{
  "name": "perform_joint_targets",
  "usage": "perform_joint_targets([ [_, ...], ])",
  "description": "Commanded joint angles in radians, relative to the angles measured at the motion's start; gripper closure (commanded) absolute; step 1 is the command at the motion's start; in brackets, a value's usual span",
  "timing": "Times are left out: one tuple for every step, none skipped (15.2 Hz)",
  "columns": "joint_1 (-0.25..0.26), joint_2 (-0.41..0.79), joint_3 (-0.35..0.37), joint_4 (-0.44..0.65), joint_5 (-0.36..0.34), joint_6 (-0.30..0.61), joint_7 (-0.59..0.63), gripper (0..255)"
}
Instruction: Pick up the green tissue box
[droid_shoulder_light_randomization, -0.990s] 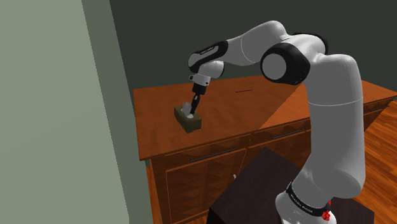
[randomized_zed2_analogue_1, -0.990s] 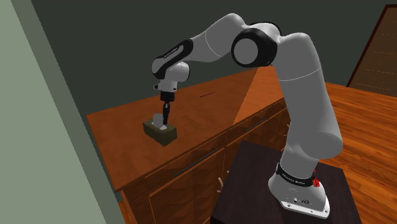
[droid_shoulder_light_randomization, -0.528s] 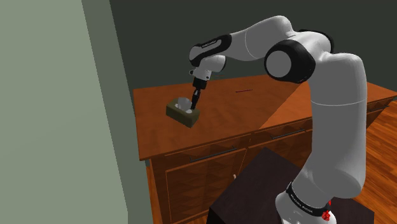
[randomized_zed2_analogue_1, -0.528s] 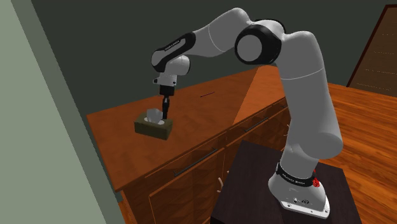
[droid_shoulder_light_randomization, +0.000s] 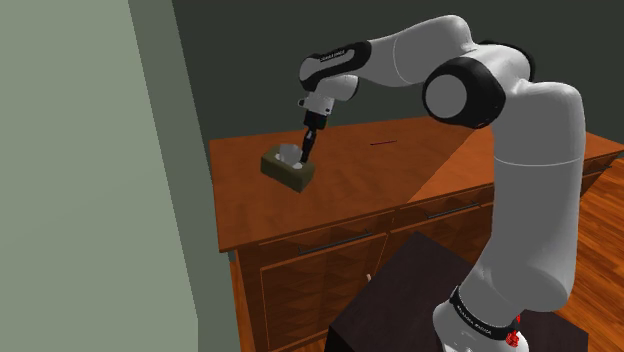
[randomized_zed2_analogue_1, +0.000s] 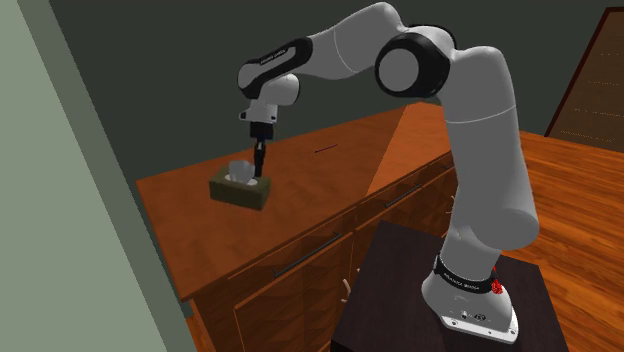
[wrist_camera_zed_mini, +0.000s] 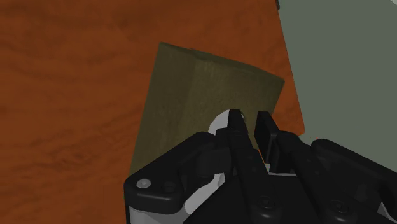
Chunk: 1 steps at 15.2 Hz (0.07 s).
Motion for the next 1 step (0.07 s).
perform_joint_targets([
  [0.000,-0.004,-0.001,0.003,-0.002,-0.006,0.003,255],
])
